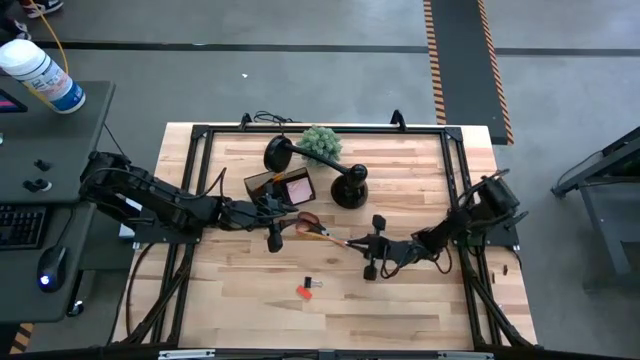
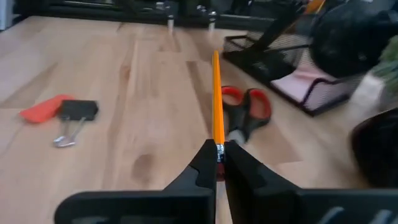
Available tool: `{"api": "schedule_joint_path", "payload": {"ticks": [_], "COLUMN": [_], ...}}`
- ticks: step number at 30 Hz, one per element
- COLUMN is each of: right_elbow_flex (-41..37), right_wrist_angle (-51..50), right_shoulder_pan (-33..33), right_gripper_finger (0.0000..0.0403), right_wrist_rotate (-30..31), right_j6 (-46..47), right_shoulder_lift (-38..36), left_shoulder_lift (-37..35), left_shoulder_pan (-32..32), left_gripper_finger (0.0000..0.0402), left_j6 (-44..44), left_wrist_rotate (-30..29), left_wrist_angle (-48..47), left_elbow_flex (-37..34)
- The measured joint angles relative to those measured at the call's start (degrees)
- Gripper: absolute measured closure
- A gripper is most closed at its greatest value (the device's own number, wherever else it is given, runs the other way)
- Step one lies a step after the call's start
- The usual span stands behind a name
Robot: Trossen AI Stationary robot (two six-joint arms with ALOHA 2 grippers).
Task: Pick and place office supplies into organizer
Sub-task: Put the orange pencil into the black desk organizer
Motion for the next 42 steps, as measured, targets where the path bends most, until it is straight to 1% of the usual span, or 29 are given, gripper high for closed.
{"api": "schedule_joint_path", "payload": {"ticks": [4,9,13,16,19,24,26,29,33,37,42], "right_elbow_flex": [-0.81,-0.83,-0.83,-0.83,-0.66,1.54,2.76,4.92,7.54,10.64,14.33], "right_wrist_angle": [-1.72,-7.88,-11.05,-11.88,-14.28,-20.72,-22.43,-25.2,-27.98,-31.39,-36.2], "right_shoulder_pan": [0.0,0.0,-0.33,-1.29,-2.7,-4.81,-5.61,-6.67,-8.1,-9.57,-11.12], "right_gripper_finger": [0.04,0.04,0.04,0.04,0.04,0.04,0.04,0.0401,0.0402,0.0402,0.0403], "right_wrist_rotate": [1.52,2.07,2.48,1.44,-0.39,-3.13,-4.63,-6.08,-7.44,-9.46,-11.92], "right_j6": [-2.82,-4.89,-7.03,-9.14,-10.61,-11.91,-12.73,-14.16,-16.53,-18.57,-20.04], "right_shoulder_lift": [-4.03,-9.2,-12.84,-15.48,-17.74,-19.84,-19.86,-19.88,-19.88,-19.88,-19.88], "left_shoulder_lift": [-2.08,-4.9,-5.93,-5.97,-5.97,-5.95,-5.66,-5.06,-3.62,-1.76,1.05], "left_shoulder_pan": [0.0,0.0,0.0,0.0,0.0,0.0,0.0,0.0,0.0,0.0,0.0], "left_gripper_finger": [0.0284,0.0284,0.0284,0.0284,0.0284,0.0284,0.0284,0.0284,0.0284,0.0284,0.0284], "left_j6": [-0.02,0.0,3.27,7.18,11.06,14.97,16.07,16.72,16.71,16.74,18.04], "left_wrist_rotate": [-0.01,0.83,5.41,9.52,11.34,11.05,9.55,8.02,7.93,7.94,7.88], "left_wrist_angle": [-3.07,-6.3,-7.06,-8.11,-10.47,-20.04,-24.44,-31.15,-37.32,-41.48,-43.99], "left_elbow_flex": [0.0,0.0,0.0,0.63,2.85,8.17,10.36,13.51,17.32,20.33,23.0]}}
